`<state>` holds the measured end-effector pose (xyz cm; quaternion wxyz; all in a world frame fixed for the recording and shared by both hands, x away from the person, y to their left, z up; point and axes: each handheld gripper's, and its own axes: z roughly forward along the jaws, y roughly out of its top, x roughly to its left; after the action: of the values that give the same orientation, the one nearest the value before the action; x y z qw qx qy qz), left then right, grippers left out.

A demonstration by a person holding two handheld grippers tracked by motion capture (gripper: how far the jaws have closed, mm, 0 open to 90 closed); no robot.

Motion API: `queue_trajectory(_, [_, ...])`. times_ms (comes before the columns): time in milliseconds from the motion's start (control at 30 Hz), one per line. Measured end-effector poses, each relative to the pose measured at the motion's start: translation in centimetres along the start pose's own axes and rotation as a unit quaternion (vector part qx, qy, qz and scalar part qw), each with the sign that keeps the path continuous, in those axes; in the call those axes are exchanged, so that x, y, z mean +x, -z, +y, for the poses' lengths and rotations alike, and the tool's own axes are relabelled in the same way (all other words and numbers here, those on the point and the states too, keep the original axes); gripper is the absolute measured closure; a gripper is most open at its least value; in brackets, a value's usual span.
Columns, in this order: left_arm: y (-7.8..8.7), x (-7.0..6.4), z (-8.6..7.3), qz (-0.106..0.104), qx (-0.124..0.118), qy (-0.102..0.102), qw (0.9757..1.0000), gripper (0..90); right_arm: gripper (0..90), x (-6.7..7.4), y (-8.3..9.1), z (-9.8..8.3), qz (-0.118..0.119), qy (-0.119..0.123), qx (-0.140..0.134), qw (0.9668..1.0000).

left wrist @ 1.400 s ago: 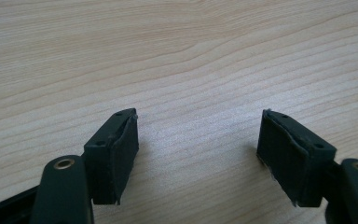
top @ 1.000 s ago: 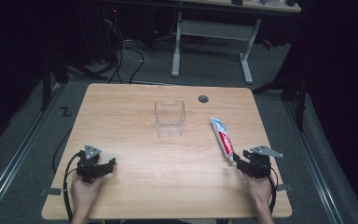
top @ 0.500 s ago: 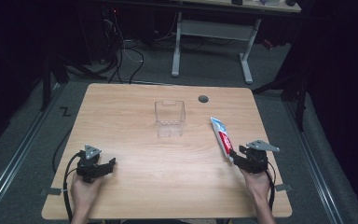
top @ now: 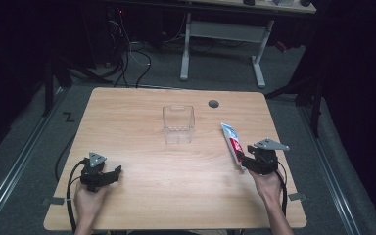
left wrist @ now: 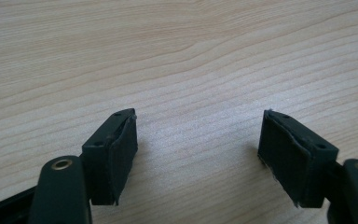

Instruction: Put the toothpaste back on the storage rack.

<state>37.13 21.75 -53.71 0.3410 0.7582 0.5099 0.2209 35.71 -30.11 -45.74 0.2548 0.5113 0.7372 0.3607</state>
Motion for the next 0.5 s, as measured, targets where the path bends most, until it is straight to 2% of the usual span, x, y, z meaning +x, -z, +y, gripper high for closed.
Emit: queue_trajectory(500, [0.0,0.0,0.0,0.000,0.000,-0.001,1.0000,28.0,50.3,0.1,-1.3,2.9,-0.008,0.018,0.033,0.9993])
